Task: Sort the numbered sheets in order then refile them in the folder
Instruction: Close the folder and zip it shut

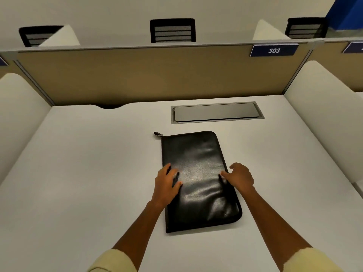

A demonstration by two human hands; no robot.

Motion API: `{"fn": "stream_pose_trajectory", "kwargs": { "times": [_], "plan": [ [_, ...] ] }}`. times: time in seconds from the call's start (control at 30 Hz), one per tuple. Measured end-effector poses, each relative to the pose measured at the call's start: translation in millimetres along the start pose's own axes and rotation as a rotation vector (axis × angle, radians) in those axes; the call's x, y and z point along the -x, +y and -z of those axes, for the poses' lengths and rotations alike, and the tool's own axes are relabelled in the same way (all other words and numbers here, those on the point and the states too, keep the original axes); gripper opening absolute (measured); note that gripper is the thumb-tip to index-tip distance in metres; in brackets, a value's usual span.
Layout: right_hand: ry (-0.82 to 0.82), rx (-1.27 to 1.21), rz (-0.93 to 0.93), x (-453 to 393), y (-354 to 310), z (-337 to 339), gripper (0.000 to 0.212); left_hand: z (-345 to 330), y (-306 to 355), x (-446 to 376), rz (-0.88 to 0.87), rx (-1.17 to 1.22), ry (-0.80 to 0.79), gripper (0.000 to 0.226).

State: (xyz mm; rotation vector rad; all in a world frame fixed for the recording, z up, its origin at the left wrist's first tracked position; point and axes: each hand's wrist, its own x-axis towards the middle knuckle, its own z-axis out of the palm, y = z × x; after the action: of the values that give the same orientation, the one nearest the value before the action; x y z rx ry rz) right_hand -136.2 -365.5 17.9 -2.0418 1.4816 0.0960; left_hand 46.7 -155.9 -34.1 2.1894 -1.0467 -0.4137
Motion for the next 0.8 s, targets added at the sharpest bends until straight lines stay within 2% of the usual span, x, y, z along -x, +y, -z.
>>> {"fn": "stream_pose_trajectory", "kwargs": {
  "times": [0.1, 0.23, 0.5, 0.63, 0.8],
  "plan": [
    [0.073, -0.069, 0.142, -9, -38, -5, 0.044, 15, -6, -16, 0.147, 0.091, 0.091, 0.038],
    [0.025, -0.104, 0.275, -19, -90, -20, 0.038, 40, -16, -42, 0.261, 0.212, 0.108, 0.035],
    [-0.054, -0.059, 0.450, -58, -181, -54, 0.036, 71, -31, -107, 0.612, 0.484, 0.141, 0.018],
    [-0.057, -0.035, 0.521, -86, -216, -70, 0.038, 79, -39, -146, 0.681, 0.563, 0.172, 0.019],
    [-0.160, 0.078, 0.548, -115, -244, -93, 0.049, 76, -53, -187, 0.758, 0.640, 0.200, 0.022]
  ]
}}
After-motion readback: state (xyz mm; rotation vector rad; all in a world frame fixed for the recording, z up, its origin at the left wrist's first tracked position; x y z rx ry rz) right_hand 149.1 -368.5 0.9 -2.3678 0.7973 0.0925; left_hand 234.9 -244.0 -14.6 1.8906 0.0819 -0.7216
